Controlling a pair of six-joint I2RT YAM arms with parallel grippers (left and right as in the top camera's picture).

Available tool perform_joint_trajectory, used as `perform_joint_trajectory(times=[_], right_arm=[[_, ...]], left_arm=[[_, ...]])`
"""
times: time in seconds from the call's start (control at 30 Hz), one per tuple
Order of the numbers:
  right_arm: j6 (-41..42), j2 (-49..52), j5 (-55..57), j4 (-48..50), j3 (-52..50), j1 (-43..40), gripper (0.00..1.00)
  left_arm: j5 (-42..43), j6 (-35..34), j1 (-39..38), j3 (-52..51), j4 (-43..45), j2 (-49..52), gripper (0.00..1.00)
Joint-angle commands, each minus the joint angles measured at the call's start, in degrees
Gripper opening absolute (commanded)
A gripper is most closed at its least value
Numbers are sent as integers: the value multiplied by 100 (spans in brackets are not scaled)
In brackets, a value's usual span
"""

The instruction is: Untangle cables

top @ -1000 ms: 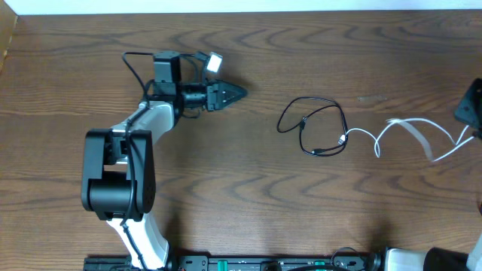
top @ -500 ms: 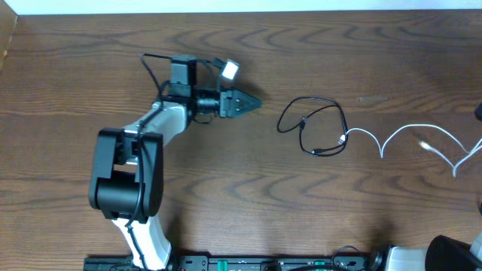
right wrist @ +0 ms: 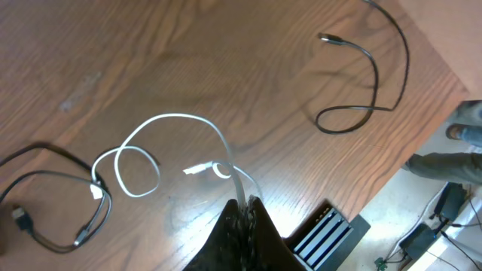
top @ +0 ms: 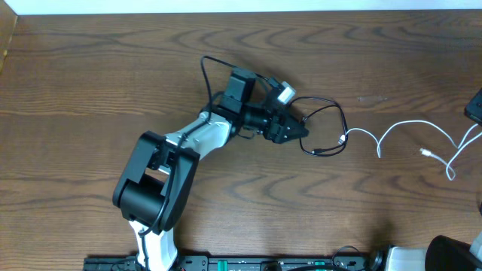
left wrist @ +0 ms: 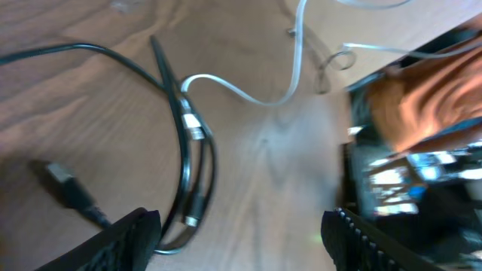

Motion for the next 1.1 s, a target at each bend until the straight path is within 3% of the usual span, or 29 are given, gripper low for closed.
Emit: perform_joint_trajectory(times=[0.0, 0.23, 0.3, 0.33, 0.37, 0.53, 0.77, 0.93, 1.07], right_arm=[[-304, 48, -262, -31, 87, 35, 1], [-444, 46, -533, -44, 87, 35, 1], [-444, 46, -535, -26, 87, 35, 1], [-442, 46, -542, -17, 87, 35, 1], [-442, 46, -575, -13, 87, 35, 1], [-444, 46, -616, -31, 87, 35, 1], [-463, 46, -616, -15, 87, 35, 1], [-466, 46, -614, 42, 87, 35, 1], [-463, 46, -566, 50, 87, 35, 1]], left_arm=[[-1161, 420, -223, 4, 11, -122, 77], [-2411, 756, -389, 4, 7, -122, 77], [-2483, 787, -393, 4, -7, -120, 64], [-2485, 800, -393, 4, -31, -120, 41], [-2485, 800, -393, 4, -37, -120, 28], [-2771, 699, -323, 4, -37, -122, 8], [-3034, 448, 411, 7, -935, -415, 9], [-4288, 450, 1008, 7, -1825, -1115, 10], [-4513, 448, 1412, 4, -2144, -1703, 12]])
